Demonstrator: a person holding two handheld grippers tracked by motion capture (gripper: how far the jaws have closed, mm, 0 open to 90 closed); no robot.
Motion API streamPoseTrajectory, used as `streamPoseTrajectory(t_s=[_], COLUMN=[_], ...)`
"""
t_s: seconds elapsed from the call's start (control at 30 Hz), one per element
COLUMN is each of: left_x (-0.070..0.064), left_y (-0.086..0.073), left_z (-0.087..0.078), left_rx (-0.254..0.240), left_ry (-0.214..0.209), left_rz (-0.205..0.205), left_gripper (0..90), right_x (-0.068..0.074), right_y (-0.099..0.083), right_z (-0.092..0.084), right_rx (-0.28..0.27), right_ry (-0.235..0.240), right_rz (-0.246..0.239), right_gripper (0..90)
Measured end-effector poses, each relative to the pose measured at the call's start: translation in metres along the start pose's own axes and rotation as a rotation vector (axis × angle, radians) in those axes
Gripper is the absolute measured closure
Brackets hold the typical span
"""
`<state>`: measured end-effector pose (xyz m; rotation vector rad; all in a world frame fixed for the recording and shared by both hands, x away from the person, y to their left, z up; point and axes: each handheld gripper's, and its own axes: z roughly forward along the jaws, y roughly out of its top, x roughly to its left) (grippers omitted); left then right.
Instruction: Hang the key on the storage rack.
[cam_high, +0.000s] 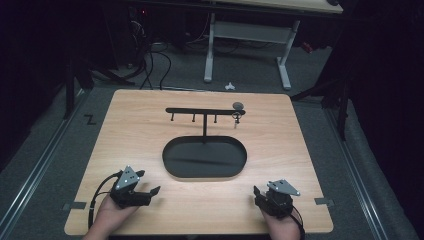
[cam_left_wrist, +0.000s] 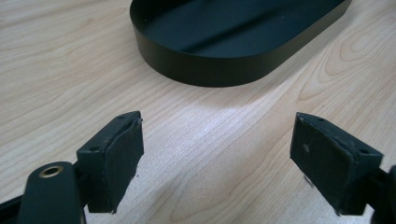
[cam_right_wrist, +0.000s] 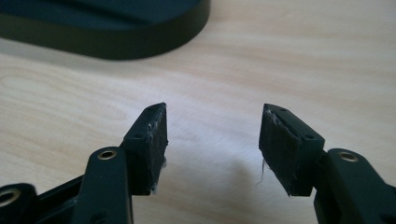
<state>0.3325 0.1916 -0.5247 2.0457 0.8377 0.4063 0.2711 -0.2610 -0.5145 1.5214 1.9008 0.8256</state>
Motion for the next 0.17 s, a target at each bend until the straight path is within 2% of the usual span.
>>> streamPoseTrajectory(t_s=[0.03, 0.17], left_x=[-0.0006, -0.0016], left_y=[-0.0006, -0.0003], left_z=[-0.0005, -0.0021], left_rx=[0.001, -0.006], left_ry=[0.002, 0.005], left_rz=[-0.005, -0.003], left_gripper=[18.0, 18.0], right_x=[-0.0030, -0.0083], right_y=[-0.0024, -0.0067], right_z=[0.0014, 0.0051], right_rx=[0.006, 0.029], right_ry=[0.010, 0.022], right_rz=[0.017, 0.028], right_gripper=[42.0, 41.2])
